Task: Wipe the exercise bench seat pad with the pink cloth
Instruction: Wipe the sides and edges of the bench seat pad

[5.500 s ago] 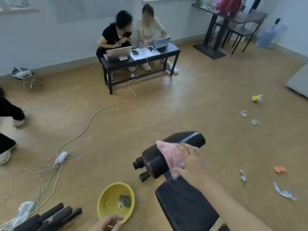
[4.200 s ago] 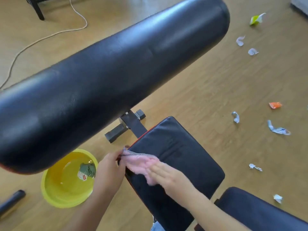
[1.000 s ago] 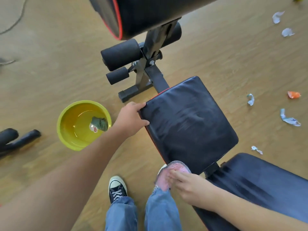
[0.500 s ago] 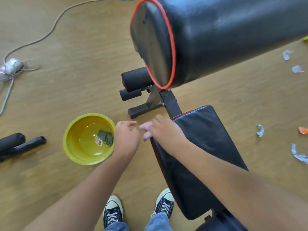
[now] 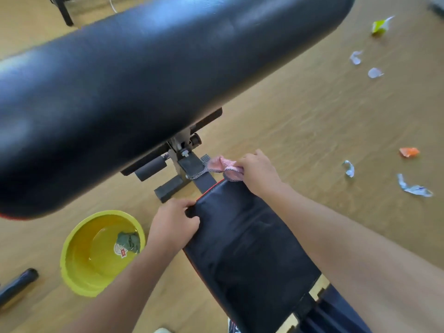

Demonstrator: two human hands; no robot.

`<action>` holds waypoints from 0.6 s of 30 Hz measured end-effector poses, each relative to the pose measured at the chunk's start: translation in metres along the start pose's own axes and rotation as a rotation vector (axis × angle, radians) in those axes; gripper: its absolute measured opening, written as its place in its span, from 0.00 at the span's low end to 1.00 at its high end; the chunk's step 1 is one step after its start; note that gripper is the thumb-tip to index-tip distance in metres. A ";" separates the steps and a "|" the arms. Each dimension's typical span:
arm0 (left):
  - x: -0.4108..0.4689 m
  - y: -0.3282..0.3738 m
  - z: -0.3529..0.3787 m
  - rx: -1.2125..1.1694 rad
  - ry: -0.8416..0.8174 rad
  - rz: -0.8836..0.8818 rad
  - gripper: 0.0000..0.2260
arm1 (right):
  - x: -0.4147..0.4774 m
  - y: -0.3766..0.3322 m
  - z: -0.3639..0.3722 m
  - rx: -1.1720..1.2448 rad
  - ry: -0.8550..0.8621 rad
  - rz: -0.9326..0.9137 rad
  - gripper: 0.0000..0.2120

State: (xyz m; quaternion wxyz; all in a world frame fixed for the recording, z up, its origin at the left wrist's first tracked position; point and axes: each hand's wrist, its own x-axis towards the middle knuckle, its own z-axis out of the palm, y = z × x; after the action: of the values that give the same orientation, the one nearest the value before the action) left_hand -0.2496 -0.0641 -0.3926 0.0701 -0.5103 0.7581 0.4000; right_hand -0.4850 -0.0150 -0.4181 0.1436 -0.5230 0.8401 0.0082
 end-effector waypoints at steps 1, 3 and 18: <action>0.003 0.005 0.002 0.013 -0.002 0.024 0.18 | 0.005 0.005 0.004 -0.008 0.002 0.054 0.06; 0.007 0.017 0.006 0.045 -0.009 0.066 0.18 | 0.007 0.023 0.006 0.032 -0.015 0.247 0.08; 0.011 0.015 0.015 0.167 0.010 0.069 0.22 | -0.158 0.130 0.004 0.784 -0.282 0.585 0.18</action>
State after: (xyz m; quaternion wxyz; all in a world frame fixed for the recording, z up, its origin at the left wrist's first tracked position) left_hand -0.2719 -0.0592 -0.3999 0.0948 -0.4781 0.8064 0.3348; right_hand -0.5339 0.1833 -0.4001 0.4329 -0.1665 0.8636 -0.1975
